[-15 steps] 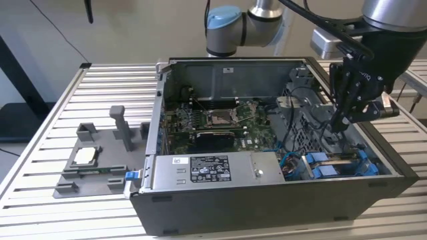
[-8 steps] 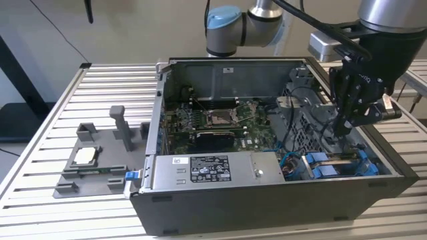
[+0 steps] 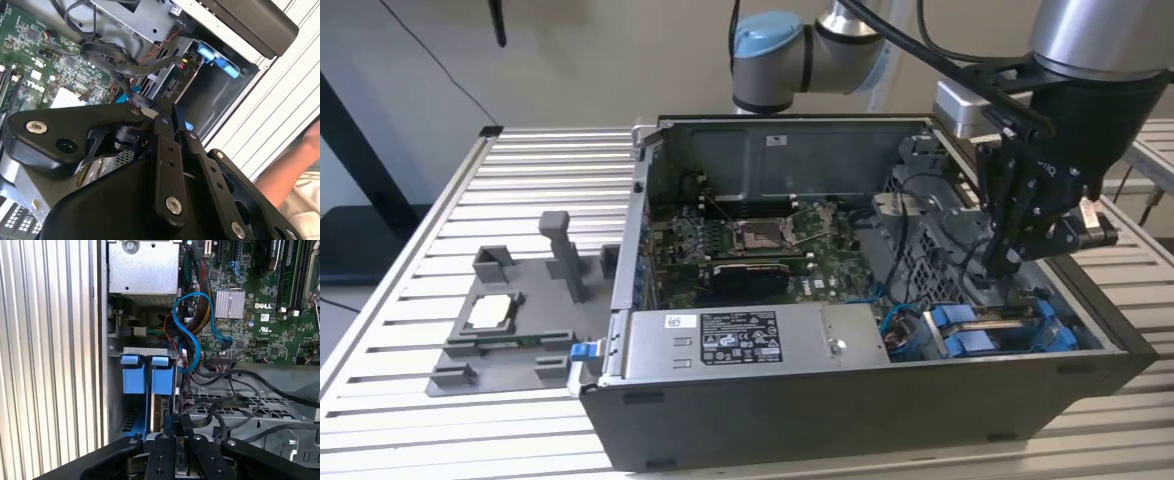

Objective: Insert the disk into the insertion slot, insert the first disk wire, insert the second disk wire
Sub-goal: 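Insert the second disk wire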

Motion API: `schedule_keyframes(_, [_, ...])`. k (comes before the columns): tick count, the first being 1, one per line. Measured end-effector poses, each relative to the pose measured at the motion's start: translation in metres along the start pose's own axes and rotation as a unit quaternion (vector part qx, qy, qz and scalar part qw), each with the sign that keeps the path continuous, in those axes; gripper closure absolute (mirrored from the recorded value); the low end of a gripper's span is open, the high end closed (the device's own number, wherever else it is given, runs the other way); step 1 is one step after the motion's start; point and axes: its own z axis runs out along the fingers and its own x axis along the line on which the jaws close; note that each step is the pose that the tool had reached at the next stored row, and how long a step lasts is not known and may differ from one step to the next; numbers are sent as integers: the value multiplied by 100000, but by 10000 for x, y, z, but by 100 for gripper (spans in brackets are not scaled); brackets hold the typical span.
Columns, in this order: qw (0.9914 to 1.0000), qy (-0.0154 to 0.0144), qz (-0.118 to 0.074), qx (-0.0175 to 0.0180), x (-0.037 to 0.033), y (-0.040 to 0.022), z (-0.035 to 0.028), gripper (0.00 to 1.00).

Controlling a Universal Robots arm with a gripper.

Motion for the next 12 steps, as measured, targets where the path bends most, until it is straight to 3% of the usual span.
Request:
schedule_keyframes(5, [99998, -627, 70, 3, 41, 5, 48, 84])
schedule_keyframes(12, [99992, -1056, -685, 144, 73, 9, 101, 84])
